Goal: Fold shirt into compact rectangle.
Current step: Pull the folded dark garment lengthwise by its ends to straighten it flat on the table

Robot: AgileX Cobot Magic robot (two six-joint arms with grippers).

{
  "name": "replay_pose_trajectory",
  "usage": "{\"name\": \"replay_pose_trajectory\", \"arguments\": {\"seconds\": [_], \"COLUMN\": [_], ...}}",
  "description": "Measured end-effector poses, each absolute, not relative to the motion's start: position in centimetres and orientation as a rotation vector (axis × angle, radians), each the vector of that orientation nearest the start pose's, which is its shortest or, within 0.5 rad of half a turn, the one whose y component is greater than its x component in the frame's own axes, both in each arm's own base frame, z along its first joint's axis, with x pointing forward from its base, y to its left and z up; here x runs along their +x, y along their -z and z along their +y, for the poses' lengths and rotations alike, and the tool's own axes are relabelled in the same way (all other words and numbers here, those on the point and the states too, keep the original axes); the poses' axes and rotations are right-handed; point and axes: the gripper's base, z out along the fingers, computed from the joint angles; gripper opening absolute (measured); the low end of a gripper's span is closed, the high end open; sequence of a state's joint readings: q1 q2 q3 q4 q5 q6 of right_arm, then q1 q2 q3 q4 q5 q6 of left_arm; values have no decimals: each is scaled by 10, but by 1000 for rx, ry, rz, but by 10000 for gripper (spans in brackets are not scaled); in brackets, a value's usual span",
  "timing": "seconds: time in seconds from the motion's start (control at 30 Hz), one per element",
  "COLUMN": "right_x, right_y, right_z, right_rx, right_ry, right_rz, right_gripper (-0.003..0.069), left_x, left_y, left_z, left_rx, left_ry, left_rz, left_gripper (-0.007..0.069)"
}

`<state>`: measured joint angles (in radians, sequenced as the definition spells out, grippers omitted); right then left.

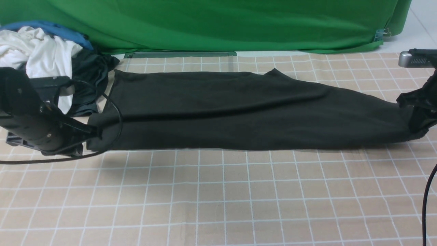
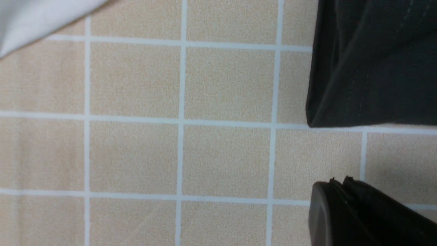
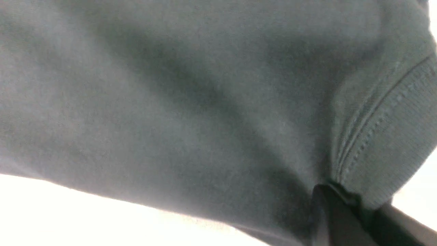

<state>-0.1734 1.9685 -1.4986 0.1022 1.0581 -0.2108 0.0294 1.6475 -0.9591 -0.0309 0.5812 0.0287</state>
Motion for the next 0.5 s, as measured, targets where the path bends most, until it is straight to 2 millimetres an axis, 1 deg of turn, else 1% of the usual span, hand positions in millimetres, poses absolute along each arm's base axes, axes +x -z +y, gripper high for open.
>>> {"name": "replay_pose_trajectory", "arguments": {"seconds": [0.1,0.2,0.3,0.33,0.37,0.4,0.43,0.47,0.5], "right_x": [393,393,394,394,394,394,394,394,394], "right_y": [-206,-206,-206,-206,-206,-206,-206,-206,-206], "right_z": [-61,-61,-61,-61,-61,-61,-61,-62,-62], "right_rx": [10,10,10,9,10,10,10,11,11], "right_ry": [-95,-93,-92,-90,-89,-89,-89,-89,-89], "right_rz": [2991,2990,2984,2983,2981,2981,2980,2980,2980], "right_gripper": [68,68,68,68,68,68,68,68,68], "left_x": [317,324,330,332,335,336,339,340,342], "left_y": [-197,-200,-201,-199,-196,-194,-188,-186,-181], "left_z": [8,8,8,8,8,8,9,9,9], "left_rx": [-36,-45,-34,-21,-11,-11,-6,-4,-4], "left_ry": [16,22,14,9,3,3,0,-1,-2], "left_rz": [2705,2622,2560,2547,2535,2536,2533,2533,2537], "left_gripper": [18,24,83,121,186,196,281,314,366]}}
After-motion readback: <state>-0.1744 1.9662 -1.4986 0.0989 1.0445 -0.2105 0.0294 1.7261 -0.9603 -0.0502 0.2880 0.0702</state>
